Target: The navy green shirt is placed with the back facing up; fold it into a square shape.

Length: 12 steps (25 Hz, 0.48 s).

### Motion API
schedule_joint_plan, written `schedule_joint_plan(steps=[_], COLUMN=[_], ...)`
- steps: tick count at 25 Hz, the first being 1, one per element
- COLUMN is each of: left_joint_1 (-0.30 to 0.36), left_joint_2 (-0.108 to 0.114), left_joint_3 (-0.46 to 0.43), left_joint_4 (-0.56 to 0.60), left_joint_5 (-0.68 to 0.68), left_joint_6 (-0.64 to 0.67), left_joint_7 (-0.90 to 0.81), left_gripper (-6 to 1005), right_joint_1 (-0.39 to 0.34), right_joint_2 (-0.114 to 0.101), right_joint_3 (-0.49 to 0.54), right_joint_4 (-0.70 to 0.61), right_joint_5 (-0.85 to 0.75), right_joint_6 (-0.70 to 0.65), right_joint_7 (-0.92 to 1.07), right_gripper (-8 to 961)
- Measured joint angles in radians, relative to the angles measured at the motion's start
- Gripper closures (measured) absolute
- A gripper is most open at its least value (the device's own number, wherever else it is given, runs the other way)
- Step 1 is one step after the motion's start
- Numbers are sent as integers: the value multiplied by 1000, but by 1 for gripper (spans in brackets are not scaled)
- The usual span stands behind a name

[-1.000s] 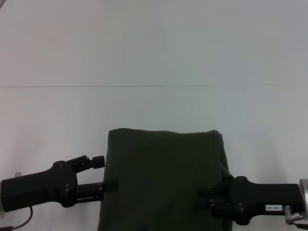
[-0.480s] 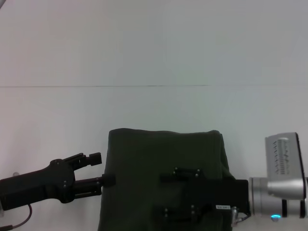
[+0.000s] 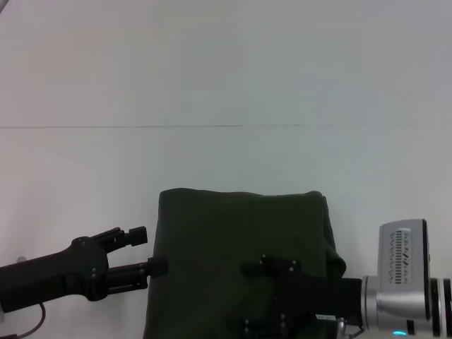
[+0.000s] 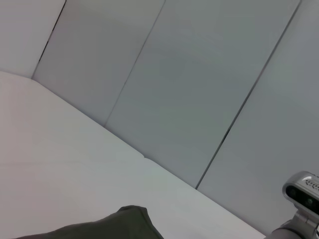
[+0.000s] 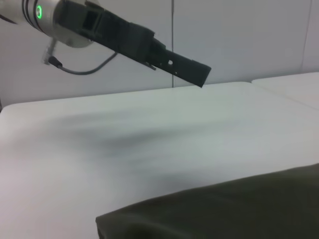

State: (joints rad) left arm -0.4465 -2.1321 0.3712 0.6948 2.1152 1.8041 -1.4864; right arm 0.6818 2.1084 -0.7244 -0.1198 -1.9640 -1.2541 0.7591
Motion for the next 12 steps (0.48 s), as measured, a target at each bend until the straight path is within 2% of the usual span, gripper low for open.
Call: schedule_joint_plan(steps=[7, 12], left_joint_1=[1, -10], left_joint_2=[-1, 8], left_joint_3=[0, 11], left_joint_4=[-12, -19], left_joint_5=[0, 4], left_joint_6=[2, 47], left_joint_7=[0, -14], left_gripper=[65, 65], right_joint_1=[-35, -102], right_joint_2=[-6, -9], right_joint_3=[3, 15], right_joint_4=[-6, -72], right_joint_5=[8, 114], right_joint_6=[1, -155], right_joint_7=[-2, -16], right_gripper=[29, 30])
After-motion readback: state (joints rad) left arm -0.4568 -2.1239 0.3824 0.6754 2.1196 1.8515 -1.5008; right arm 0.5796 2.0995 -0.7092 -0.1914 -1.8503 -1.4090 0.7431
